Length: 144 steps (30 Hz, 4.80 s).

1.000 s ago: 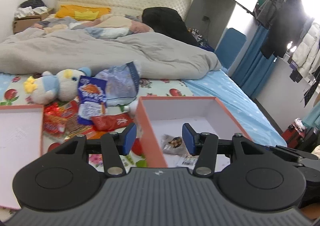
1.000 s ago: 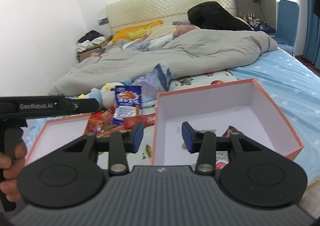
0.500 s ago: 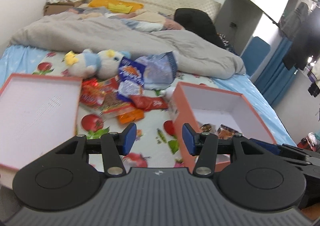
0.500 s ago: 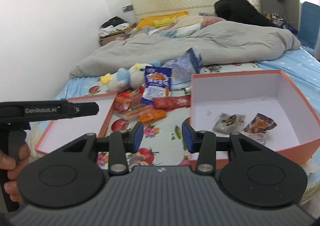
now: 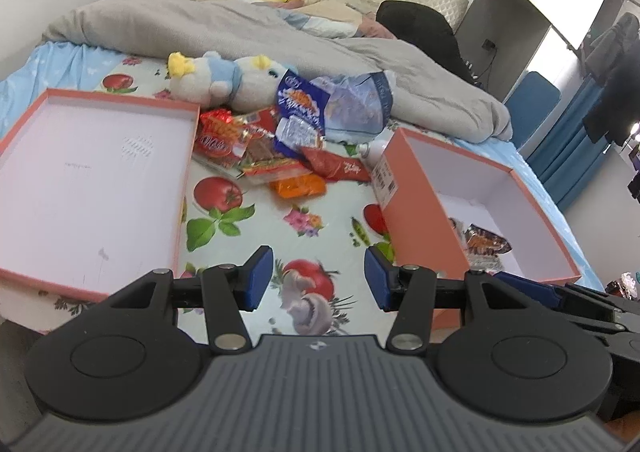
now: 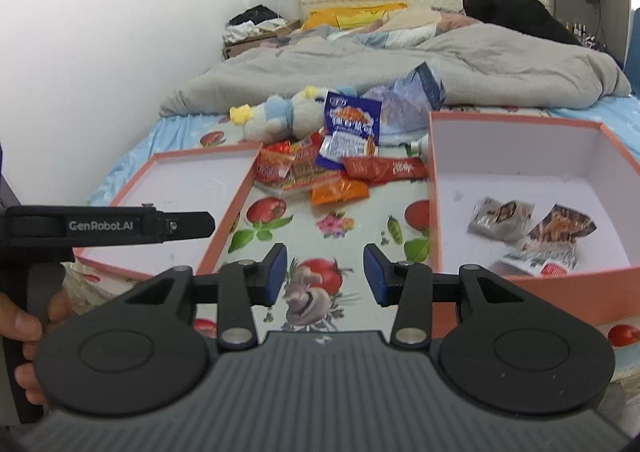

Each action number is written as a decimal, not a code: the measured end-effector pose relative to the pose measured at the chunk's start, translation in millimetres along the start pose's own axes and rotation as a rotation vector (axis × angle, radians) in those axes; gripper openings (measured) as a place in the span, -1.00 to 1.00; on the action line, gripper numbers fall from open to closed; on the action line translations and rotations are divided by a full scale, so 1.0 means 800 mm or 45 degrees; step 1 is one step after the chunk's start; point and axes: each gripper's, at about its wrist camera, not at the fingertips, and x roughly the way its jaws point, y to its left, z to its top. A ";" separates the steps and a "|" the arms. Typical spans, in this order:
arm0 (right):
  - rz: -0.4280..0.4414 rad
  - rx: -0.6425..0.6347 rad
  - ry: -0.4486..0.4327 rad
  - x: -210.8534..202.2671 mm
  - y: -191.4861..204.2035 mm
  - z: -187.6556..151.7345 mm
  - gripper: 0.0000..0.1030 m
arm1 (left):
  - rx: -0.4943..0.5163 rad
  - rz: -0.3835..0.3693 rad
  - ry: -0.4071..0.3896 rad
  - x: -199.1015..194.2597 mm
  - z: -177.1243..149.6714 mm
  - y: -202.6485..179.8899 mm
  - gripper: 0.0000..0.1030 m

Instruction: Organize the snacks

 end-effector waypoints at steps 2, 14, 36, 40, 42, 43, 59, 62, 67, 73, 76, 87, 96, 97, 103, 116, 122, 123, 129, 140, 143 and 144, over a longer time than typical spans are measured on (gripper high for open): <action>-0.011 -0.002 0.005 0.002 0.002 -0.005 -0.13 | 0.004 0.008 0.005 0.003 -0.004 0.004 0.10; -0.044 -0.070 0.006 0.001 0.012 -0.012 -0.13 | -0.003 0.028 -0.008 0.002 -0.012 0.012 0.10; -0.125 -0.203 0.055 0.090 0.000 0.036 -0.13 | -0.180 -0.046 0.020 0.108 0.035 0.050 0.08; -0.128 -0.199 0.076 0.116 -0.009 0.046 -0.15 | -0.237 -0.066 0.021 0.137 0.040 0.064 0.08; -0.125 -0.204 0.084 0.129 -0.011 0.051 -0.15 | -0.267 -0.080 0.021 0.154 0.044 0.071 0.07; -0.121 -0.203 0.084 0.136 -0.011 0.053 -0.15 | -0.278 -0.085 0.021 0.161 0.045 0.073 0.07; -0.126 -0.148 0.075 0.255 -0.011 0.110 -0.34 | -0.426 -0.161 0.026 0.268 0.055 0.101 -0.04; -0.126 -0.183 0.109 0.281 -0.010 0.116 -0.35 | -0.499 -0.177 0.015 0.280 0.057 0.111 -0.04; -0.149 -0.275 0.194 0.323 -0.010 0.119 -0.39 | -0.622 -0.202 0.022 0.300 0.063 0.129 -0.04; -0.160 -0.401 0.243 0.356 -0.003 0.116 -0.39 | -0.748 -0.220 0.022 0.319 0.065 0.149 -0.04; -0.185 -0.470 0.254 0.368 0.002 0.113 -0.39 | -0.811 -0.238 0.019 0.322 0.064 0.158 -0.04; -0.256 -0.623 0.231 0.386 0.012 0.098 -0.74 | -0.900 -0.209 0.042 0.340 0.060 0.162 -0.15; -0.315 -0.699 0.183 0.367 0.022 0.098 -0.86 | -0.841 -0.241 0.032 0.341 0.066 0.146 -0.92; -0.321 -0.697 0.179 0.363 0.022 0.099 -0.86 | -0.839 -0.247 0.027 0.339 0.066 0.144 -0.93; -0.349 -0.703 0.146 0.329 0.025 0.095 -0.89 | -0.805 -0.270 0.015 0.314 0.066 0.132 -0.96; -0.320 -0.700 0.124 0.241 0.041 0.059 -0.91 | -0.734 -0.254 0.074 0.243 0.030 0.122 -0.97; -0.259 -0.692 0.141 0.201 0.055 0.032 -0.91 | -0.686 -0.226 0.119 0.206 0.009 0.115 -0.97; -0.251 -0.689 0.140 0.195 0.057 0.028 -0.91 | -0.684 -0.221 0.123 0.201 0.006 0.114 -0.97; -0.206 -0.651 0.148 0.158 0.064 0.008 -0.91 | -0.645 -0.173 0.147 0.158 -0.011 0.111 -0.97; -0.119 -0.611 0.210 0.109 0.066 -0.039 -0.91 | -0.565 -0.075 0.204 0.116 -0.038 0.110 -0.97; -0.105 -0.602 0.231 0.103 0.065 -0.050 -0.91 | -0.547 -0.071 0.223 0.110 -0.045 0.109 -0.97; -0.101 -0.598 0.242 0.101 0.064 -0.054 -0.90 | -0.544 -0.075 0.232 0.110 -0.046 0.110 -0.96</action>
